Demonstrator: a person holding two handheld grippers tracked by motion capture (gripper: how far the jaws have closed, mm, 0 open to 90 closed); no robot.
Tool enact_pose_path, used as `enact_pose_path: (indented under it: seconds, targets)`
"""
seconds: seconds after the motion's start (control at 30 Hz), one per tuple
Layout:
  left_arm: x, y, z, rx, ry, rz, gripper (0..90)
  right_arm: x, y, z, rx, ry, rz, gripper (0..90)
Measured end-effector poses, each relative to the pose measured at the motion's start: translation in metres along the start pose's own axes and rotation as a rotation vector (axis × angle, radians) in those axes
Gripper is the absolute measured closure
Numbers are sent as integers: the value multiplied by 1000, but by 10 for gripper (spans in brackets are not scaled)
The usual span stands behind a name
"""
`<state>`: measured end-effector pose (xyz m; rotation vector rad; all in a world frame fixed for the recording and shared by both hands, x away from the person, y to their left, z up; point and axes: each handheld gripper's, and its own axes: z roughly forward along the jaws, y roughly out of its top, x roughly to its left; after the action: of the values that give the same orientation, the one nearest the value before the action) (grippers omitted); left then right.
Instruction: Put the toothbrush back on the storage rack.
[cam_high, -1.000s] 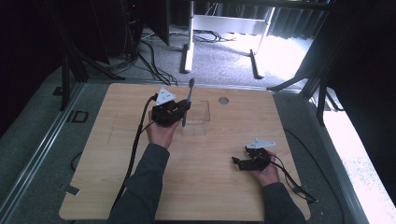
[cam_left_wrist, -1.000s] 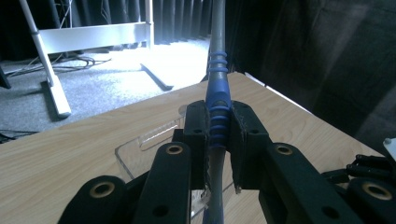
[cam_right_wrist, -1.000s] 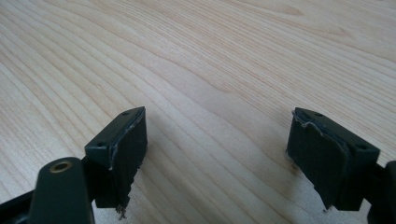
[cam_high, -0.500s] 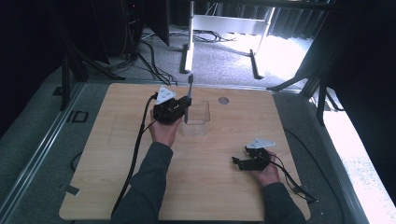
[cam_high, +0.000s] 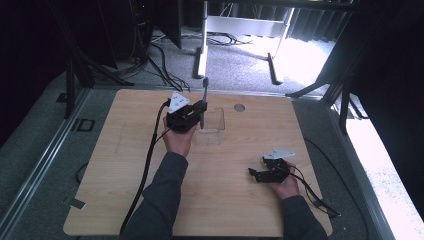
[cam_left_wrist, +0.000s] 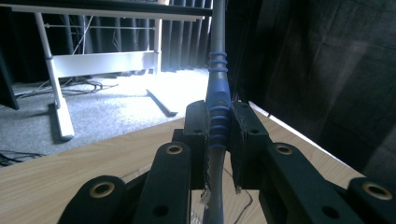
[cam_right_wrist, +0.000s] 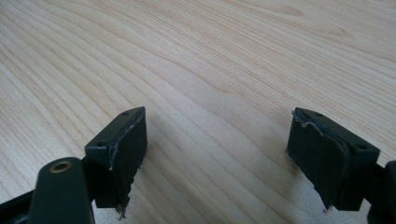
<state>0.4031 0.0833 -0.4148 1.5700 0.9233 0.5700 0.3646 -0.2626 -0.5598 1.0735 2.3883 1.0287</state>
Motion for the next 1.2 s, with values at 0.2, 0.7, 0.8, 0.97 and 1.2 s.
enact_pose_path:
  seconds: [0.2,0.7,0.8,0.97,1.2]
  targets:
    - [-1,-2,7,5,-3,-2,786,0,0,0,0,0,0,196]
    - [-7,-9,22,-26,34,37,783,0,0,0,0,0,-2,196]
    - [-6,-12,26,-16,43,49,783,0,0,0,0,-1,-1,196]
    - [-3,-19,33,9,41,57,783,0,0,0,1,1,2,196]
    - [1,-25,39,47,47,77,783,0,0,0,1,-1,0,196]
